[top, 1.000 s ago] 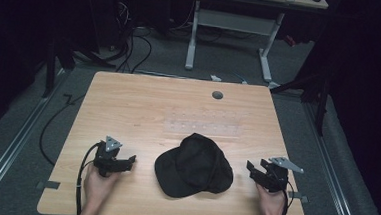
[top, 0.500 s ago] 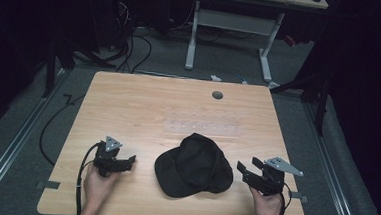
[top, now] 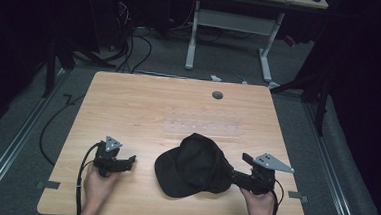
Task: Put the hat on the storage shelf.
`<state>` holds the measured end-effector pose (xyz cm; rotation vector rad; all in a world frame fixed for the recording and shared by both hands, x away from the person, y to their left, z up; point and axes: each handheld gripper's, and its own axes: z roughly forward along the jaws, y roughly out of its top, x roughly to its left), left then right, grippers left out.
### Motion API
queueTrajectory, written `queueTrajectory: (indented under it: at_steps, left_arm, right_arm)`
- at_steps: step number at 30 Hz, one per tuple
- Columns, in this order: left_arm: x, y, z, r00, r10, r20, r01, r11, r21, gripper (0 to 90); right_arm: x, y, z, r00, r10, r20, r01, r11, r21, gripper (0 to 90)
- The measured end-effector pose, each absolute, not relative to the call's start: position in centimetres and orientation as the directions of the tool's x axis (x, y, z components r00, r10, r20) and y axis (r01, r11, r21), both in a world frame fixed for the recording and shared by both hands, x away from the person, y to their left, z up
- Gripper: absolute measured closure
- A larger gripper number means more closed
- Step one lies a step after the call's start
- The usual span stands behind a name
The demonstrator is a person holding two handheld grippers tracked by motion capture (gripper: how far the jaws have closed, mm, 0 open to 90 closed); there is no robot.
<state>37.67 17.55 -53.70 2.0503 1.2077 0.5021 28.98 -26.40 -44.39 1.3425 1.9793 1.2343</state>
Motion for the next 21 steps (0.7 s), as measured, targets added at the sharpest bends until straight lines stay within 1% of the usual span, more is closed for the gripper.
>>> queueTrajectory:
  at_steps: [5, 9, 15, 19, 21]
  left_arm:
    - [37.7, 17.6, -53.7, 0.491, 0.871, -0.018, 0.602, -0.325, 0.73, 18.0]
    - [37.7, 17.6, -53.7, 0.491, 0.871, -0.017, 0.602, -0.325, 0.729, 18.0]
    - [37.7, 17.6, -53.7, 0.491, 0.871, -0.017, 0.602, -0.325, 0.73, 18.0]
    - [37.7, 17.6, -53.7, 0.492, 0.871, -0.018, 0.602, -0.325, 0.73, 18.0]
    - [37.7, 17.6, -53.7, 0.491, 0.871, -0.018, 0.602, -0.325, 0.73, 18.0]
  right_arm:
    - [29.6, -25.2, -44.4, -0.446, 0.887, 0.124, 0.512, 0.139, 0.848, 22.5]
    - [30.3, -24.1, -44.6, -0.462, 0.88, 0.111, 0.518, 0.167, 0.839, 22.3]
    - [32.0, -23.0, -45.8, -0.451, 0.886, 0.108, 0.567, 0.191, 0.801, 22.7]
    - [32.7, -22.7, -46.4, -0.43, 0.894, 0.122, 0.592, 0.177, 0.786, 27.8]
    - [32.9, -22.7, -46.7, -0.425, 0.896, 0.132, 0.601, 0.17, 0.781, 33.5]
